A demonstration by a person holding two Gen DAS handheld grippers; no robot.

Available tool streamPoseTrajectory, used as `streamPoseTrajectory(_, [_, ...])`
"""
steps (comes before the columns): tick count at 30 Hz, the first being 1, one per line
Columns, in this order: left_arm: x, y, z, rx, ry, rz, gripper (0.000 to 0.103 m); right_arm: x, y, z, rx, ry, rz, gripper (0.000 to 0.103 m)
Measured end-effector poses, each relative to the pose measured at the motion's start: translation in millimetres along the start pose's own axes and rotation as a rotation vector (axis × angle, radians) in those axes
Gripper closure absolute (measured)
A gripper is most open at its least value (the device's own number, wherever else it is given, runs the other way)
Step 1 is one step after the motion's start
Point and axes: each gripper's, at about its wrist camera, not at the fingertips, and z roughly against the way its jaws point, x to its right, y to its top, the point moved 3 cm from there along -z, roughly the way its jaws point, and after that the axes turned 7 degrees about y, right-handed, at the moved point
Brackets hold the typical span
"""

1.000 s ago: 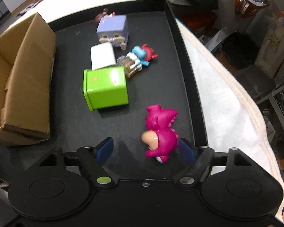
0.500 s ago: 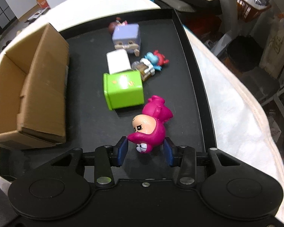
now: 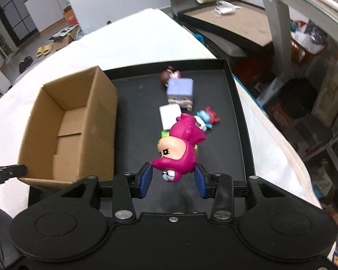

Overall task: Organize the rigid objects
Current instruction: 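Carry the pink dinosaur into the box and open the right gripper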

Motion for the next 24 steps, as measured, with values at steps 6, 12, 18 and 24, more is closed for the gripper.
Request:
streamPoseTrajectory(6, [0.6,1.1,-3.4,-0.001,0.002,-0.006,0.093,-17.0,14.2,8.0,0.019,0.019,0.039,0.063])
streamPoseTrajectory(12, [-4.6,-0.1,-3.3,0.009,-0.025,0.013,0.093,-37.6,24.3,8.1,0.023,0.039,0.072,0.063])
streamPoseTrajectory(18, [-8.1,-0.5,-3.6,0.017,-0.043,0.025,0.093,-61.2,32.3,5.0,0.021,0.071,0.101,0.063])
streamPoseTrajectory(24, [-12.2,-0.8,-2.9,0.024,-0.061,0.019,0.093,-86.1,36.3,-3.0,0.01,0.103,0.142,0.063])
